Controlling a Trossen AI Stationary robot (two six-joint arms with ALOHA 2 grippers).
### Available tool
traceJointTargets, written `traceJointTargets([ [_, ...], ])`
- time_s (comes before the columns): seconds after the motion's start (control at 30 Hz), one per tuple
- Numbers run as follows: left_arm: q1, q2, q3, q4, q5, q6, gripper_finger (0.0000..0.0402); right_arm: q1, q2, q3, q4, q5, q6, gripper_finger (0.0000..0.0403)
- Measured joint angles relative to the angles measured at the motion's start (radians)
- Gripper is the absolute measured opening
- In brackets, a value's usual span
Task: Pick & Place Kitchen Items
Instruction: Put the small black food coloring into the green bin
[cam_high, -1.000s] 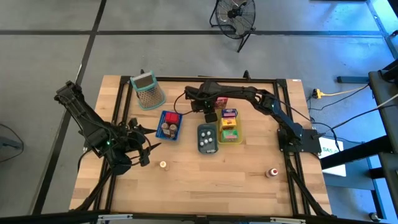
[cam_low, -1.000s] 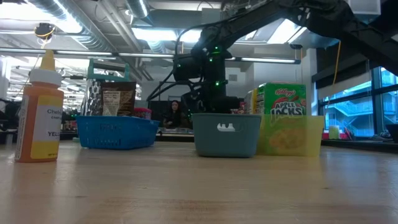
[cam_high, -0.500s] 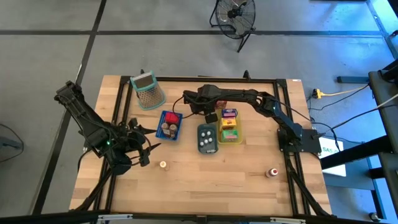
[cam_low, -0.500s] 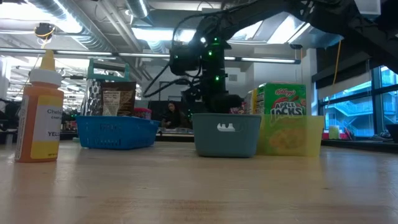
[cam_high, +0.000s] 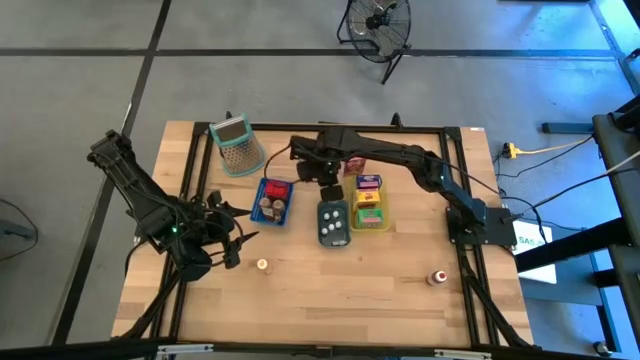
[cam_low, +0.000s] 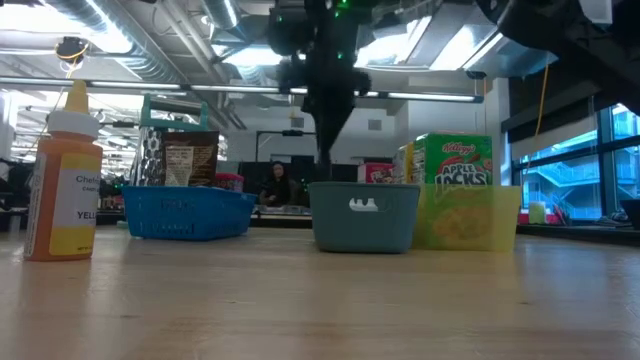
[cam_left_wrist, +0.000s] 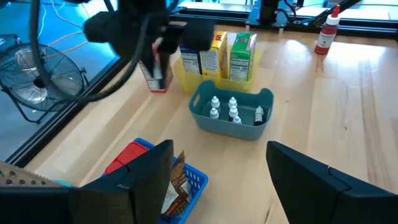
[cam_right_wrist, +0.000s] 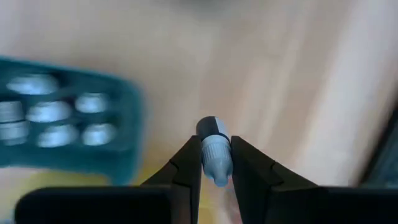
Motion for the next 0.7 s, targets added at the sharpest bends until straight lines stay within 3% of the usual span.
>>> traceJointTargets([
  [0.27, 0.0, 0.0, 0.0, 0.0, 0.023, 0.0, 0.0253, 0.061, -0.041, -0.012, -0.098, -0.238, -0.057, 0.0069],
  [0.5, 0.0, 0.0, 0.0, -0.002, 0.023, 0.009, 0.0253, 0.13, -0.032, -0.014, -0.039, -0.173, -0.102, 0.0069],
  [0.7, 0.0, 0.002, 0.0, -0.003, 0.023, 0.008, 0.0253, 0.117, -0.031, -0.077, 0.023, -0.148, -0.112, 0.0069],
])
